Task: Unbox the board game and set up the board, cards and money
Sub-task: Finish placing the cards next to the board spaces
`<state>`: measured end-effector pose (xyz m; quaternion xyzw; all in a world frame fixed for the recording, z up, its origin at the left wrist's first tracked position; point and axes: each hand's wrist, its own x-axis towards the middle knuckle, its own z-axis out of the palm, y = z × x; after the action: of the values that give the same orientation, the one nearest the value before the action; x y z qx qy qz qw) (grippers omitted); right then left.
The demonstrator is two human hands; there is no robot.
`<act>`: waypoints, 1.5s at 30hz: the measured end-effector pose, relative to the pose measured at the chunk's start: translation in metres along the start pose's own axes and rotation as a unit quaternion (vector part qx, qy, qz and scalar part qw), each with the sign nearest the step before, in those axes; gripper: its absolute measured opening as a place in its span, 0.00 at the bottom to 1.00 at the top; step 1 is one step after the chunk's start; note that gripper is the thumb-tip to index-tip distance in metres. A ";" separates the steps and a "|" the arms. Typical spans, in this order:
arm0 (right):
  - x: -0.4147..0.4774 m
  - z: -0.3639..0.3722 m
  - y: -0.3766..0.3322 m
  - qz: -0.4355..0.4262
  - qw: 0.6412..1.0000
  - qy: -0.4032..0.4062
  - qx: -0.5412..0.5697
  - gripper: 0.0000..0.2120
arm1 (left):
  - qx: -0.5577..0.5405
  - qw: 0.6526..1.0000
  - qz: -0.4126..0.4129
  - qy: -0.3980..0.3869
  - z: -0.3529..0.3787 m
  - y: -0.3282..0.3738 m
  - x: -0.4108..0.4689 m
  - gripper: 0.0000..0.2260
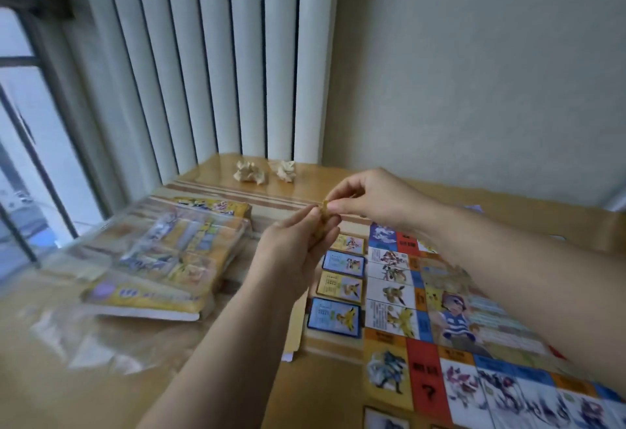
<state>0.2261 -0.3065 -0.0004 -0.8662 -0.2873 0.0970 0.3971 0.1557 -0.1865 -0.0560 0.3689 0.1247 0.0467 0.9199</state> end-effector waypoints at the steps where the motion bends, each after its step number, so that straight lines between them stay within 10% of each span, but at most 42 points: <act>1: 0.006 0.005 0.001 0.013 0.998 0.039 0.041 0.02 | -0.008 1.000 0.015 0.014 -0.004 0.007 0.001 0.13; 17: 0.040 0.071 0.038 0.085 0.990 0.086 -0.073 0.06 | 0.042 0.992 0.093 0.069 -0.038 0.038 0.001 0.15; 23: -0.027 0.034 0.000 0.059 0.976 0.032 0.205 0.07 | 0.123 0.987 0.105 -0.017 0.001 0.017 -0.027 0.14; 30: -0.127 -0.022 0.013 0.085 0.885 0.157 0.431 0.05 | 0.205 0.950 0.165 -0.166 0.084 -0.040 -0.074 0.12; 41: -0.332 -0.127 0.107 0.124 0.853 0.410 0.298 0.05 | 0.572 0.694 0.295 -0.324 0.193 -0.189 -0.133 0.15; 45: -0.412 -0.157 0.157 0.206 0.837 0.491 0.129 0.04 | 0.688 0.520 0.251 -0.440 0.217 -0.257 -0.152 0.14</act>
<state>0.0184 -0.7242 -0.0374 -0.7802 0.1452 -0.2257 0.5650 0.0644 -0.5440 -0.0521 0.8763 -0.4001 0.0067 0.2683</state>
